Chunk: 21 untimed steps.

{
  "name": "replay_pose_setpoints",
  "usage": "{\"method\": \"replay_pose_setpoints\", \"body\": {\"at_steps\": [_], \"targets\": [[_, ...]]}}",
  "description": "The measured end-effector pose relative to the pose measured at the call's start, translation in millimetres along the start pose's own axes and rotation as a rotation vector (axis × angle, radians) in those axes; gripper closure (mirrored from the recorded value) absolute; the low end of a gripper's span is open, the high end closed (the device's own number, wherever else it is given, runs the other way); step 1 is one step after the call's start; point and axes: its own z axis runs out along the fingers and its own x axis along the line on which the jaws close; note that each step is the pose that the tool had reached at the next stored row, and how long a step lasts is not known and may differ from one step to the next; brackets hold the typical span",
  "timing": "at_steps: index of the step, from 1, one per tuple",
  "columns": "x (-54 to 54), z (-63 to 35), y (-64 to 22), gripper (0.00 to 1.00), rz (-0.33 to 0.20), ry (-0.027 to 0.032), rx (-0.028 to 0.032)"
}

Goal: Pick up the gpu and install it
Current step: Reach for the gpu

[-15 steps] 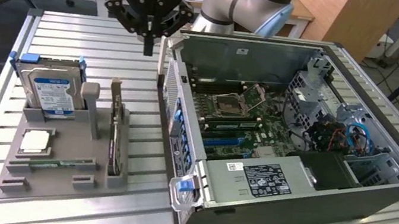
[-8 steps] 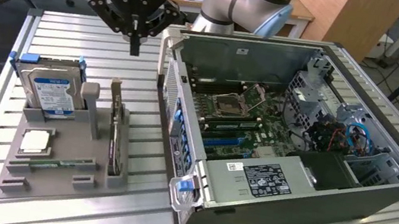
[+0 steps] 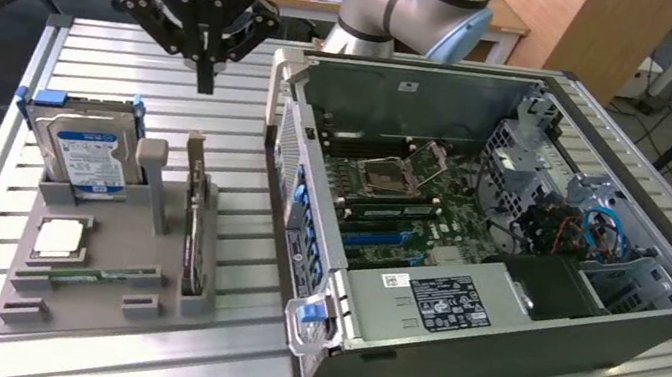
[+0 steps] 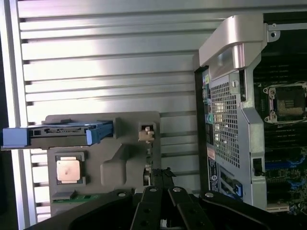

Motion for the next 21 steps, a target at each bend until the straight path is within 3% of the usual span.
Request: {"method": "replay_pose_setpoints", "body": {"at_steps": [4, 12, 21], "targets": [[7.0, 0.6, -0.7, 0.90, 0.001, 0.0000, 0.0000], [7.5, 0.6, -0.8, 0.90, 0.001, 0.0000, 0.0000], [8.0, 0.1, -14.5, 0.90, 0.001, -0.0001, 0.0000]]}}
